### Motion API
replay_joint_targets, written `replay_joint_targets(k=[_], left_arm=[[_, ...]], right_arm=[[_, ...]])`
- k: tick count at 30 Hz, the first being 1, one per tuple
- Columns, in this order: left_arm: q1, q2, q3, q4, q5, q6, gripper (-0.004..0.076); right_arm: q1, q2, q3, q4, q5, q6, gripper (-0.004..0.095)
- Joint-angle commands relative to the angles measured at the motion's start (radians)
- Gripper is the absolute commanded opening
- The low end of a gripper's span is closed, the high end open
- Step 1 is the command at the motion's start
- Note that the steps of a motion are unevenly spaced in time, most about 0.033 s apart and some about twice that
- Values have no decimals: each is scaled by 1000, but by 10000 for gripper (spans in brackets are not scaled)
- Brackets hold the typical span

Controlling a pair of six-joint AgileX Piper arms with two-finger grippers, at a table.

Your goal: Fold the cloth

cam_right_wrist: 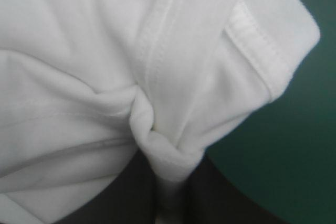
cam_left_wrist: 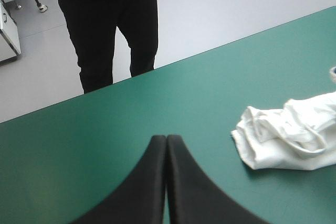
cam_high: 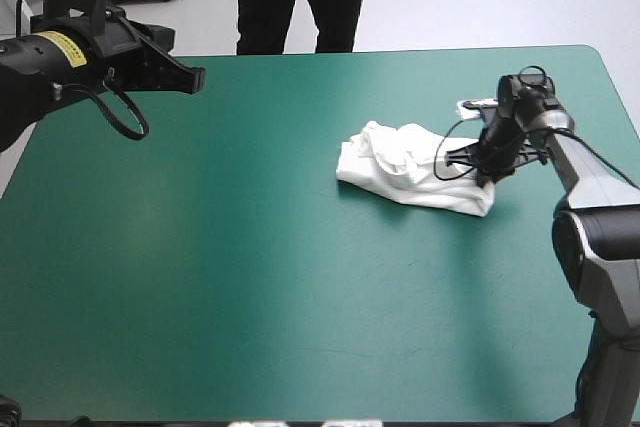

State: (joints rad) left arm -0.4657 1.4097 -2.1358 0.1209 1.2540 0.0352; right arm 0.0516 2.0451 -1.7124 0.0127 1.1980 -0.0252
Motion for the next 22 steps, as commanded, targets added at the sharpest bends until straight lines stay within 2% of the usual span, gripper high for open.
replay_joint_targets(k=[1, 10, 14, 22], left_arm=[[-1, -29, -25, -4, 35, -9, -9], [-1, -29, -25, -55, 35, -9, -9], [-1, -29, -25, -88, 35, -9, -9], [-1, -29, -25, -94, 35, -9, -9]], right_arm=[[-66, -149, 89, -108, 47, 8, -12], [-242, -363, 351, -183, 4, 14, -12], [-315, -469, 501, -198, -57, 14, -12], [-371, -611, 677, -267, -153, 70, -10]])
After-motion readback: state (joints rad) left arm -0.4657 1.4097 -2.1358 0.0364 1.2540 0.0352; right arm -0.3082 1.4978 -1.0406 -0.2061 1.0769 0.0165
